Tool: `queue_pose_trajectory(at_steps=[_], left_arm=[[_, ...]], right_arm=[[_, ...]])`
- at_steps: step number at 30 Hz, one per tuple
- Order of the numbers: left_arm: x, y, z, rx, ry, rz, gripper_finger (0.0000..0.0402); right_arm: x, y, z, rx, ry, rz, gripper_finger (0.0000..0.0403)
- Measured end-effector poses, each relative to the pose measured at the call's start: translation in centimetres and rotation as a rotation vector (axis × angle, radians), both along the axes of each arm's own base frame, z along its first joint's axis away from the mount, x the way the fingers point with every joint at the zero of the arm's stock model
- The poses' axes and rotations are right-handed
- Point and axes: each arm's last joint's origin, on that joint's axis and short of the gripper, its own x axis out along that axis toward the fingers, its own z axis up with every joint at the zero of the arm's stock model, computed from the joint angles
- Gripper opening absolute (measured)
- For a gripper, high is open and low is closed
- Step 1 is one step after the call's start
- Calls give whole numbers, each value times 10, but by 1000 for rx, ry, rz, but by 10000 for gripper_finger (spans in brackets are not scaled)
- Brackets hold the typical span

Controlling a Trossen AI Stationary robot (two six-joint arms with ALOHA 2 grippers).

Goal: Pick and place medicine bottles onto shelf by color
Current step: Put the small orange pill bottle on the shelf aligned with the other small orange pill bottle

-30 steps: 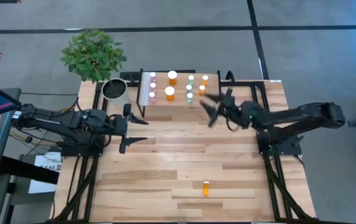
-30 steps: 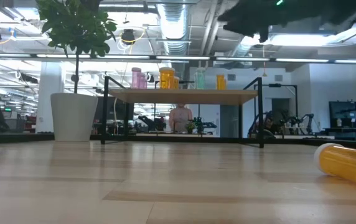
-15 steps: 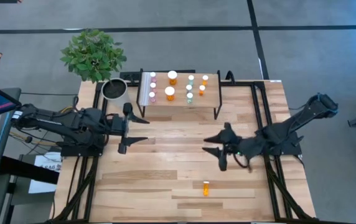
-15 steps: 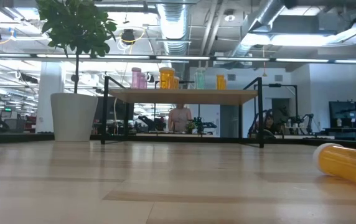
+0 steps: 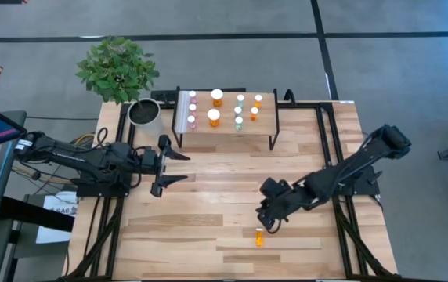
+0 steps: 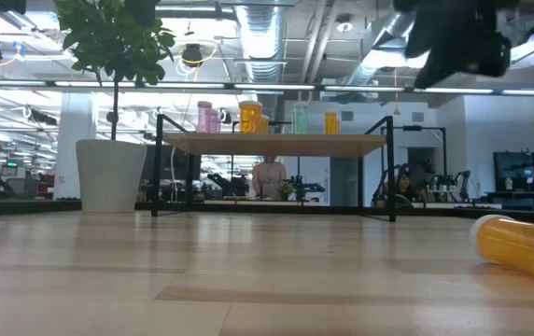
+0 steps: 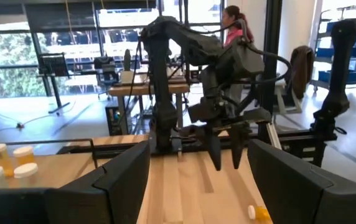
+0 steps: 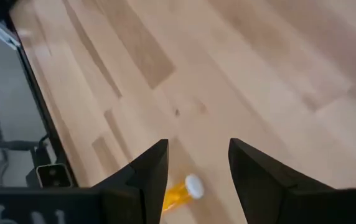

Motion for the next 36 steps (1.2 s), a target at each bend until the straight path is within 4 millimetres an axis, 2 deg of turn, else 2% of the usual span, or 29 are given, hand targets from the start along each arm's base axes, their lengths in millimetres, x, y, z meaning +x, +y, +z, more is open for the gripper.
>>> queue_pose_trajectory(at_steps=[11,23,36], left_arm=[[0,0,-2,11,14,-13,258],[0,-1,-1,-23,12,-23,258],[0,-4,-11,-56,115,-86,258]], right_arm=[[25,4,-34,209,134,-34,192],[33,-20,-31,247,135,-94,188],[33,-20,-31,280,140,-139,184]])
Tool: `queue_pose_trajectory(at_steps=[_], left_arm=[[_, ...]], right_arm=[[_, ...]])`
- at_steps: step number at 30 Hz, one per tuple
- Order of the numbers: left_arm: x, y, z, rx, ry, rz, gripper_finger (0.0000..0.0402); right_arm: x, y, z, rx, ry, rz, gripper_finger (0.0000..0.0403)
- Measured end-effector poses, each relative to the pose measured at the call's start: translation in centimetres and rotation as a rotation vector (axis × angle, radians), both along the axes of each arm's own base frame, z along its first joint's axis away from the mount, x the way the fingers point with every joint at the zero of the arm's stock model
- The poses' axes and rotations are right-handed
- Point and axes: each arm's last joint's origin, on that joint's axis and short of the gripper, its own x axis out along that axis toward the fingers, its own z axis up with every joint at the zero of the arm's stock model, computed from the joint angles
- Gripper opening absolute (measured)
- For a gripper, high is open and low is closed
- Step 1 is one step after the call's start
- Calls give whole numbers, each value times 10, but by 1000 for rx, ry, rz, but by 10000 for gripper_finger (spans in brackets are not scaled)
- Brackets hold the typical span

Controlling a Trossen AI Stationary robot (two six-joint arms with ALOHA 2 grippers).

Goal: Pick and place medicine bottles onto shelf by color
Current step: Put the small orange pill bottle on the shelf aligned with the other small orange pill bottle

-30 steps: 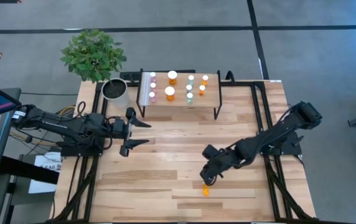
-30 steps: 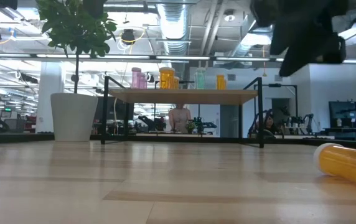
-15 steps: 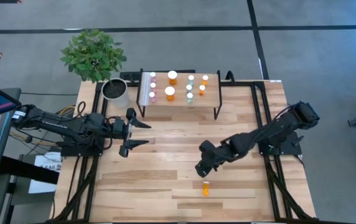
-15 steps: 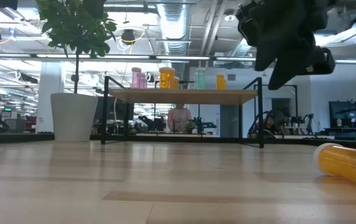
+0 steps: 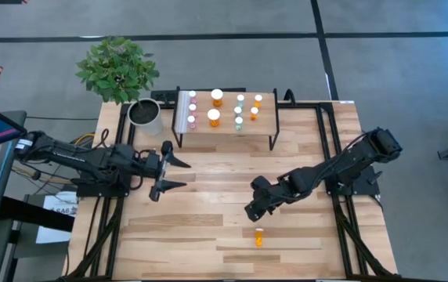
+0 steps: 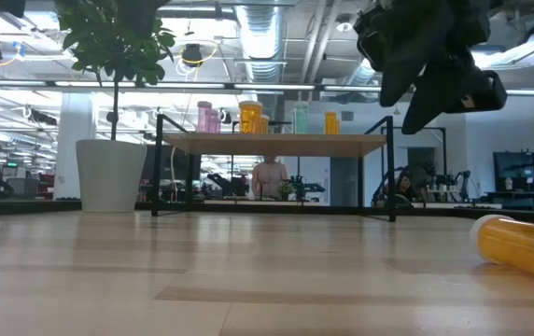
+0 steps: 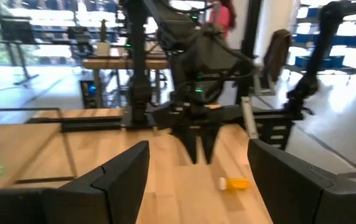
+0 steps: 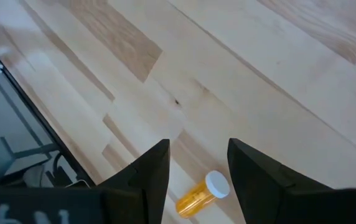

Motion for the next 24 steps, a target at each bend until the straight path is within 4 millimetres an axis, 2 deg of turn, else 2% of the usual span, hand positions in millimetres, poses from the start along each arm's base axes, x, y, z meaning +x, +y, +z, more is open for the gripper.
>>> queue_pose_trajectory(at_steps=[7,14,20,24], left_arm=[[-2,-12,0,-6,2,-81,258],[-5,-19,-1,22,8,-59,258],[-16,-14,11,77,-82,-23,258],[-22,-11,16,90,-119,-24,258]], right_arm=[[0,0,0,20,7,-32,183],[0,0,0,13,5,-19,180],[0,1,0,20,4,-29,178],[0,4,1,86,15,-83,178]])
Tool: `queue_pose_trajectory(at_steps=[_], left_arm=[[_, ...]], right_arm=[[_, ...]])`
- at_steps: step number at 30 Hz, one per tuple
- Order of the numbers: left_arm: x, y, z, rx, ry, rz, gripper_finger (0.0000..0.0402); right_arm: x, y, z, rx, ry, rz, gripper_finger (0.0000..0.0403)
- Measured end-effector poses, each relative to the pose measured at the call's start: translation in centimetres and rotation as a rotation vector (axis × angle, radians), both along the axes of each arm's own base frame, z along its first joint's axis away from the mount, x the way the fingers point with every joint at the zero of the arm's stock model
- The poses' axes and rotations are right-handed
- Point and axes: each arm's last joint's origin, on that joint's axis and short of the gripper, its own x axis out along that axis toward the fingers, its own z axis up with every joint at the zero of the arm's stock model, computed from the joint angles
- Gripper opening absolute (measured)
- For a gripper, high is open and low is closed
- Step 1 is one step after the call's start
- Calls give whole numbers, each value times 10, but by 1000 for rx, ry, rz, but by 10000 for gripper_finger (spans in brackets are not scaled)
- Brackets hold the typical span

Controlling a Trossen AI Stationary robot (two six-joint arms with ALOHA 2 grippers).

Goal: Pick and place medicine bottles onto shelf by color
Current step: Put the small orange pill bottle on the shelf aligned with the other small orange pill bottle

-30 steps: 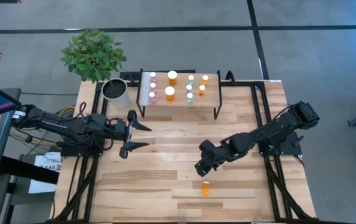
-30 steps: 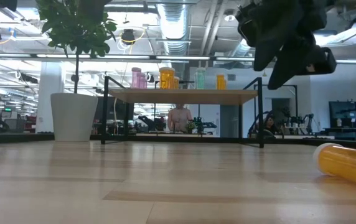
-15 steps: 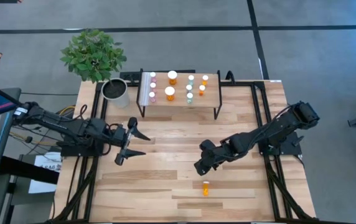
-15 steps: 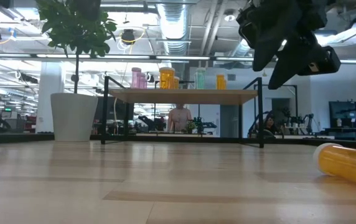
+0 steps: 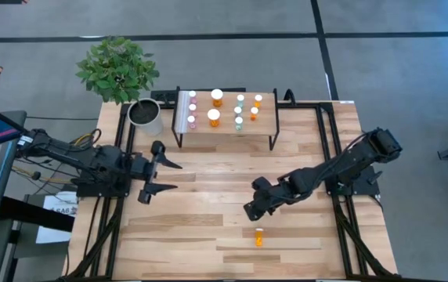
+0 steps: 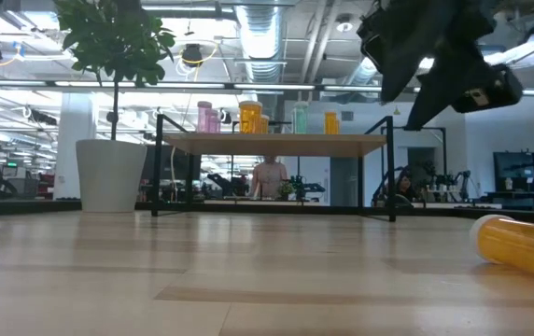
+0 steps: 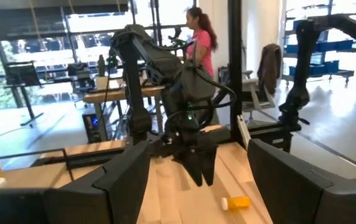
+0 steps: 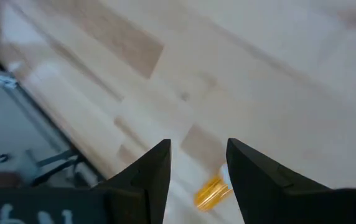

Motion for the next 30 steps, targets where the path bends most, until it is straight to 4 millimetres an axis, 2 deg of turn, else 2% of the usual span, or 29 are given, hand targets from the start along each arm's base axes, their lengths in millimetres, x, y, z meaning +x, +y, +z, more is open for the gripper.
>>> queue_pose_trajectory(at_steps=[9,17,23,30], left_arm=[[-1,0,0,-1,3,-22,258],[-1,-1,-1,-6,3,-22,258],[-2,0,-17,-33,-77,-14,258],[-6,1,-18,-50,-97,-15,258]], right_arm=[[0,19,5,110,-8,-37,168],[21,40,14,70,0,-2,163],[40,48,15,23,28,36,163],[43,49,12,21,61,12,165]])
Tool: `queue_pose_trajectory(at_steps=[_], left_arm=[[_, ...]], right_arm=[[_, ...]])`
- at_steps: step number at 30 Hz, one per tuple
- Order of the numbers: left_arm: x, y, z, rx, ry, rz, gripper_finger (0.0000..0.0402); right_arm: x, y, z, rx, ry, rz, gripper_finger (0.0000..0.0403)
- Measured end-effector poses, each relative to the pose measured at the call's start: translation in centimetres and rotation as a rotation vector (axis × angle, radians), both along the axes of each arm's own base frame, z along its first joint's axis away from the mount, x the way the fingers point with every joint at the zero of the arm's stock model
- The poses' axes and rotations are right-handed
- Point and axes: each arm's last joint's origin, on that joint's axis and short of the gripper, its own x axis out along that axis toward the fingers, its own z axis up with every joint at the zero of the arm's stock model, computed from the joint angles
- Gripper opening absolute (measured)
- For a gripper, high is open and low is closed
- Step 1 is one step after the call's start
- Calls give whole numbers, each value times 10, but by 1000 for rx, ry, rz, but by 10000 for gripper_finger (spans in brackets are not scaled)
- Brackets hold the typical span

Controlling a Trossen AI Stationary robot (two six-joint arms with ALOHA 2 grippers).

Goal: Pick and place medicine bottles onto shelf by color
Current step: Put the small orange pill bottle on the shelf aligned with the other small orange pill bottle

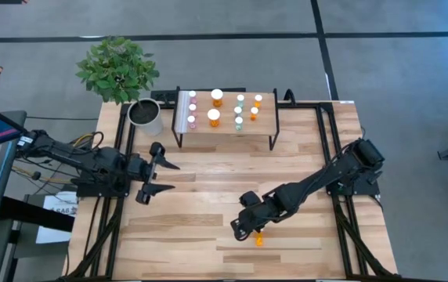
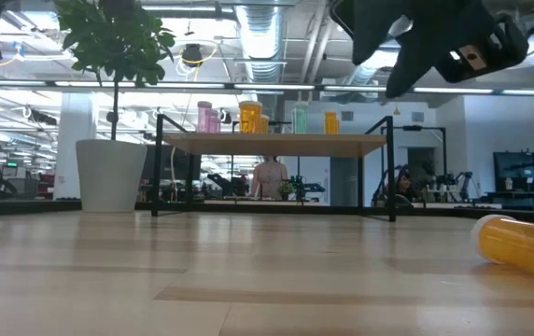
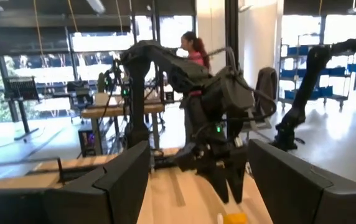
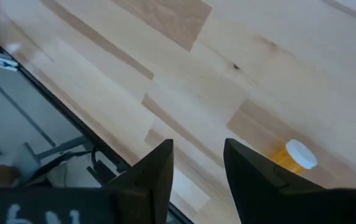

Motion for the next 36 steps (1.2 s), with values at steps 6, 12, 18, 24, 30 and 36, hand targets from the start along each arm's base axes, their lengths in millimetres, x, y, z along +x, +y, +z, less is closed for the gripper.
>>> queue_pose_trajectory(at_steps=[6,12,18,24,30,36], left_arm=[[-1,0,-2,4,23,-1,258],[-1,0,-2,5,22,-1,258],[0,0,-3,8,33,-1,258],[0,0,-3,9,36,-1,258],[0,0,-2,6,26,9,258],[0,0,-2,2,27,9,258]], right_arm=[[-2,-3,-2,-67,13,-41,193],[-15,-5,-8,-93,149,-106,247],[-37,8,-12,-139,280,-166,269],[-47,30,-32,-82,190,-205,270],[-60,34,-52,-65,225,-264,270],[-57,29,-57,-38,207,-294,270]])
